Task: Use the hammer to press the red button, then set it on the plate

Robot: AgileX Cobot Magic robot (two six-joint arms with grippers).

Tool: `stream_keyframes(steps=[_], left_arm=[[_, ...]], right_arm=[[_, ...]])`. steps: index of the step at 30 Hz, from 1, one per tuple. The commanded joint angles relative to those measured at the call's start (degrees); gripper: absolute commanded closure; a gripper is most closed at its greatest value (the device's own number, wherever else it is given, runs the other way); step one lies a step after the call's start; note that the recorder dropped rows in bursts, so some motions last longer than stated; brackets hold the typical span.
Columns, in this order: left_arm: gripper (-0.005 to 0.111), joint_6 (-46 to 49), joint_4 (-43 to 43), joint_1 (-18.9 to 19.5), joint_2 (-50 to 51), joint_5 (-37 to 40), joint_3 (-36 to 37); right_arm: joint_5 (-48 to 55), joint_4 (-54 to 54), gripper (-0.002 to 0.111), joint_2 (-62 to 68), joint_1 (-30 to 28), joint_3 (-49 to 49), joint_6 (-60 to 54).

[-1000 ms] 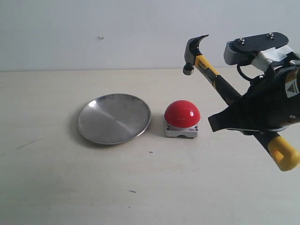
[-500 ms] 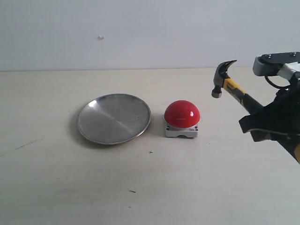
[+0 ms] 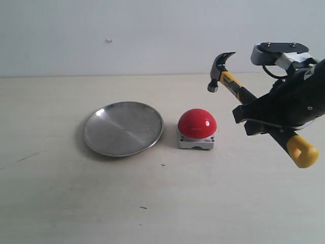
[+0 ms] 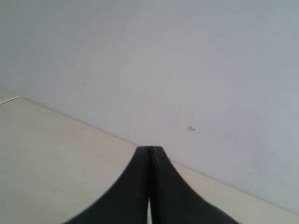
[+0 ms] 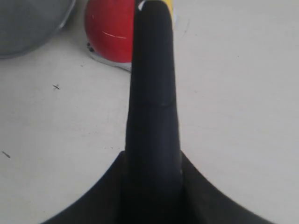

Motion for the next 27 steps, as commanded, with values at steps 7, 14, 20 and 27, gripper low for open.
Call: stream_keyframes(steps=[7,14,20,27], left_arm=[[0.107,0.0,-0.4,0.1,-0.4,0.4,0.1],[0.107,0.1,-0.4,0.1,-0.4,0.4,0.1],[0.107,0.1,-0.4,0.1,-0.4,0.4,0.1],[0.107,0.1,-0.4,0.1,-0.4,0.4,0.1]], right_arm=[[-4.4,-10.7,0.108,-1.1,5.9,-1.0,11.3],[-4.9,-17.0,0.108,-1.1,8.1,-0.9,17.5],[-5.2,-18.0,0.108,-1.1,10.3,-0.9,18.6],[-8.1,-18.1,0.108,-1.2,10.3,2.1,18.5]])
